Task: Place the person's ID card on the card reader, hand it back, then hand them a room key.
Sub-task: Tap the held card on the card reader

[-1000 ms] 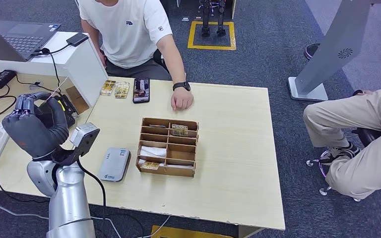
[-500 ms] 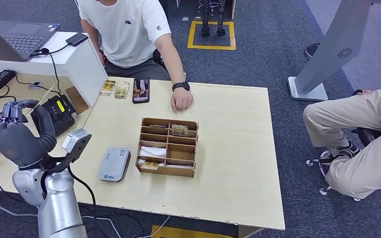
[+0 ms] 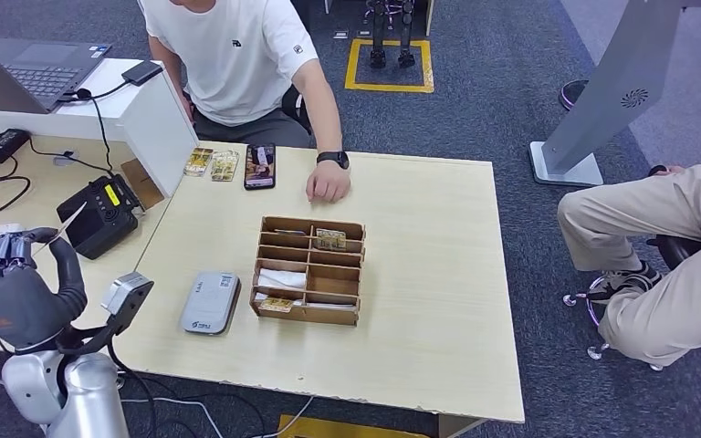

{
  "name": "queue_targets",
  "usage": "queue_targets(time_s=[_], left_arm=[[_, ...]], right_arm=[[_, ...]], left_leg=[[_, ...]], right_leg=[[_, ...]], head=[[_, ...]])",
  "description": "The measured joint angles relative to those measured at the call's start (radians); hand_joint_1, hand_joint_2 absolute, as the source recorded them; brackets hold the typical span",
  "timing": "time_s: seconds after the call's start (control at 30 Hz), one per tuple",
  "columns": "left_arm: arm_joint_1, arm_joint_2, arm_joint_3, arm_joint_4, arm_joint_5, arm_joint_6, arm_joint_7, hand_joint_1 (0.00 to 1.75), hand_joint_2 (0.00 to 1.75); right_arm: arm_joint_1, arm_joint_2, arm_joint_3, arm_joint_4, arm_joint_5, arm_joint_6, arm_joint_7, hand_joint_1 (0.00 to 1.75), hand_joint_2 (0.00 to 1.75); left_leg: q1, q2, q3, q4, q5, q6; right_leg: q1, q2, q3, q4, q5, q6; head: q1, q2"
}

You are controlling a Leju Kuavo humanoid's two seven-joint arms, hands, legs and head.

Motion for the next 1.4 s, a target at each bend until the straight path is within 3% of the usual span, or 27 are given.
queue_targets(time_s=[0.53, 0.9, 1.27, 1.4], left_arm=[[0.066, 0.006, -0.005, 0.002, -0.046, 0.000, 0.004, 1.75, 1.75], [0.139, 0.014, -0.098, 0.061, -0.252, 0.000, 0.029, 1.75, 1.75], [0.180, 0.014, -0.134, 0.138, -0.329, 0.000, 0.043, 1.75, 1.75], [0.191, 0.015, -0.151, 0.156, -0.355, 0.000, 0.084, 1.75, 1.75]], right_arm=[[0.004, 0.000, 0.000, -0.007, 0.000, 0.000, -0.002, 0.00, 1.75], [0.010, 0.000, 0.000, -0.007, 0.001, 0.000, -0.012, 0.00, 1.75], [0.010, 0.000, 0.000, -0.007, 0.000, 0.000, -0.022, 0.00, 1.75], [0.010, 0.000, 0.000, -0.007, 0.000, 0.000, -0.025, 0.00, 1.75]], left_leg=[[0.000, 0.000, 0.000, 0.000, 0.000, 0.000], [0.000, 0.001, 0.000, 0.000, 0.000, 0.000], [0.000, 0.001, 0.000, 0.000, 0.000, 0.000], [0.000, 0.001, 0.000, 0.000, 0.000, 0.000]], right_leg=[[0.000, 0.000, 0.000, 0.000, 0.000, 0.000], [0.000, 0.001, -0.001, 0.000, 0.000, 0.000], [0.000, 0.001, -0.001, 0.000, 0.000, 0.000], [0.000, 0.001, -0.001, 0.000, 0.000, 0.000]], head=[[0.000, 0.000], [0.000, 0.000], [0.000, 0.000], [0.000, 0.000]])
